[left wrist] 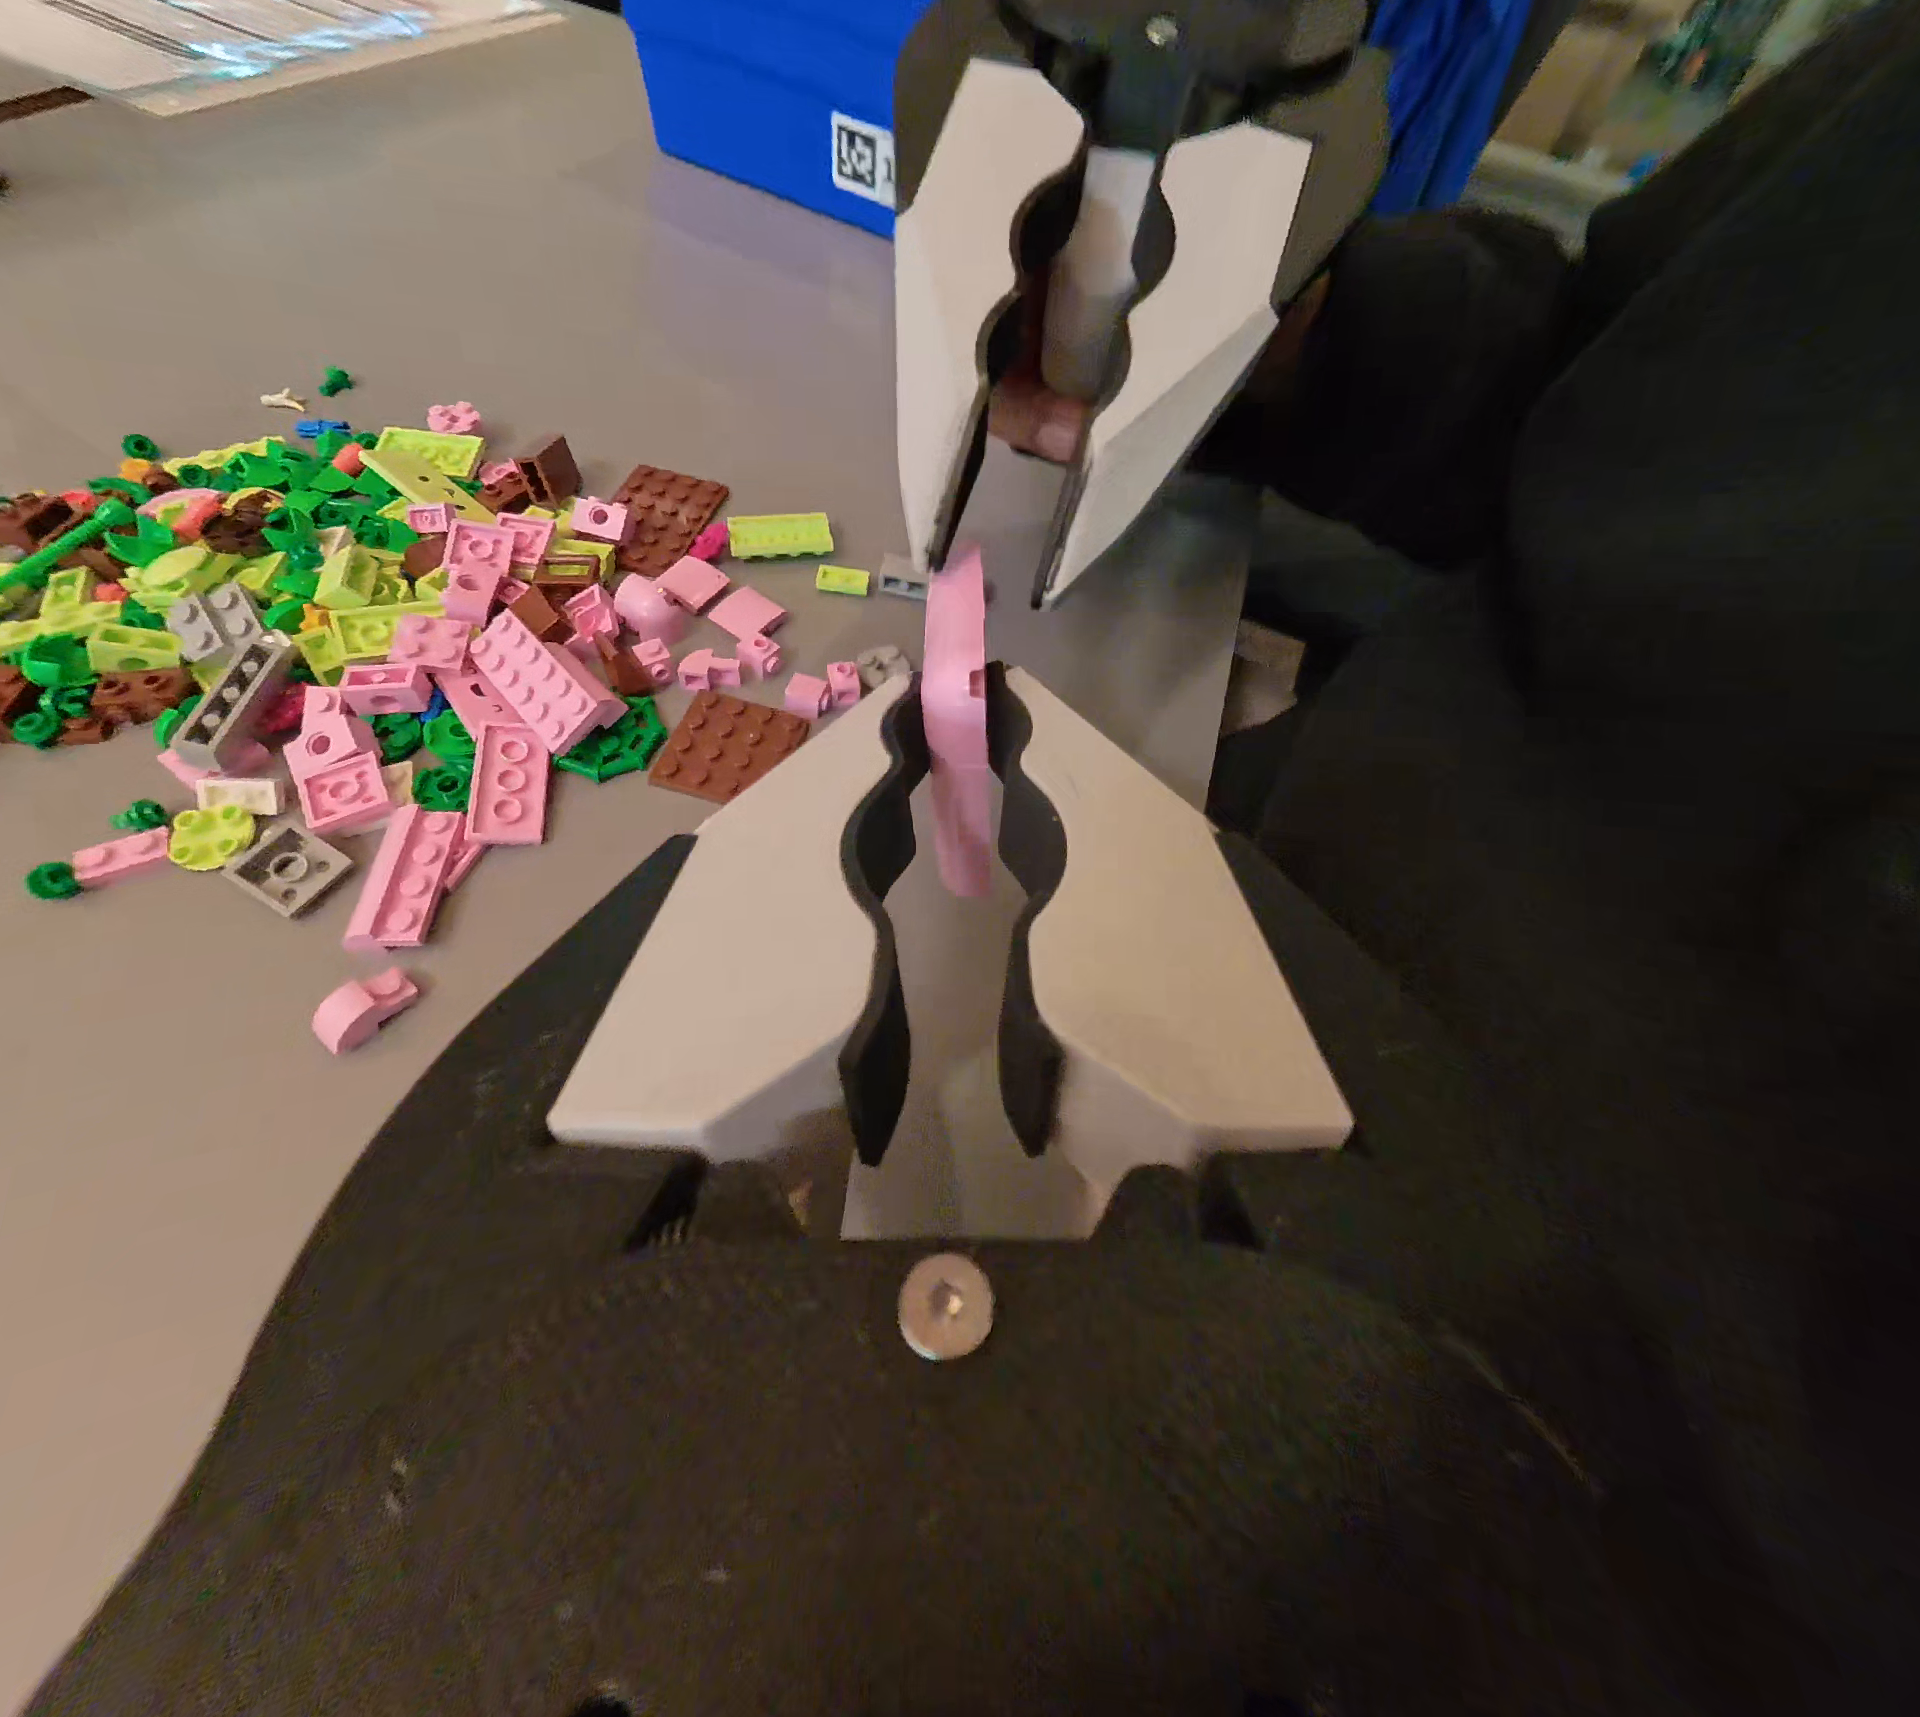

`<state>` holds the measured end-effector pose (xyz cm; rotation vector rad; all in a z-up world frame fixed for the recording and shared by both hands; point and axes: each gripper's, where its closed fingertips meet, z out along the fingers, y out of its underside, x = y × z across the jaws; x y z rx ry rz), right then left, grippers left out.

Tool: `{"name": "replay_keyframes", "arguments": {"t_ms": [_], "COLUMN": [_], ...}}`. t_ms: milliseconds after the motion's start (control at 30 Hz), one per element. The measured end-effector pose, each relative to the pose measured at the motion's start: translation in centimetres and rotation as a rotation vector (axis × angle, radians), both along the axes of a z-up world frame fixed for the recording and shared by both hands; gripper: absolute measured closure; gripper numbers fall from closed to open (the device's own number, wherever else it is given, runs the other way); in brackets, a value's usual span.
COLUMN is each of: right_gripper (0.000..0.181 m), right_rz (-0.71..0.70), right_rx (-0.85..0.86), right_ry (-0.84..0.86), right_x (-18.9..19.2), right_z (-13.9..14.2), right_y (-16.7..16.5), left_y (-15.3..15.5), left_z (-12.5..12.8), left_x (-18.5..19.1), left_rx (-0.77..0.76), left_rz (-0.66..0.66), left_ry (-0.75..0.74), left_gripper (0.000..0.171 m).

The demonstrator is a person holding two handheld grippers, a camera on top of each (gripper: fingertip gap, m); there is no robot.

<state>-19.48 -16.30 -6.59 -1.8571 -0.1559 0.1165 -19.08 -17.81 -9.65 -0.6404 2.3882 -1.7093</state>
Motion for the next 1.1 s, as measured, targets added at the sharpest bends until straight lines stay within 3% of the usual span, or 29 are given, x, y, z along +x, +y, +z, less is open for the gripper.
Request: {"name": "replay_keyframes", "arguments": {"t_ms": [267,433,633,767,900,1000,1100], "right_gripper": [0.177,0.176,0.176,0.177,0.178,0.178,0.178], "right_rz": [0.168,0.24,0.159,0.023,-0.095,-0.049,0.008], "right_rx": [-0.265,-0.382,-0.358,-0.323,-0.249,-0.255,-0.28], "right_ry": [-0.152,-0.185,-0.177,-0.197,-0.058,0.186,0.279], "right_x": [-1.4,-2.0,-1.2,-0.2,0.3,-0.4,-1.1], "right_z": [-2.3,-3.7,-3.8,-3.9,-3.4,-3.7,-3.8], "right_y": [-0.8,-1.2,-0.6,-0.1,0.2,-0.2,-0.4], "left_y": [-0.5,-0.3,0.5,0.9,1.1,0.6,0.4], "left_z": [-1.8,-3.1,-3.2,-3.2,-2.9,-3.2,-3.2], "left_x": [-1.5,-1.7,-0.8,0.0,0.2,-0.6,-1.5], "left_rx": [0.211,0.432,0.457,0.429,0.403,0.381,0.35], "left_rz": [-0.1,-0.15,-0.148,-0.121,-0.114,-0.179,-0.254], "left_ry": [-0.034,-0.255,-0.256,-0.232,-0.226,-0.221,-0.16], "left_gripper": [0.163,0.163,0.163,0.162,0.162,0.161,0.161]}}
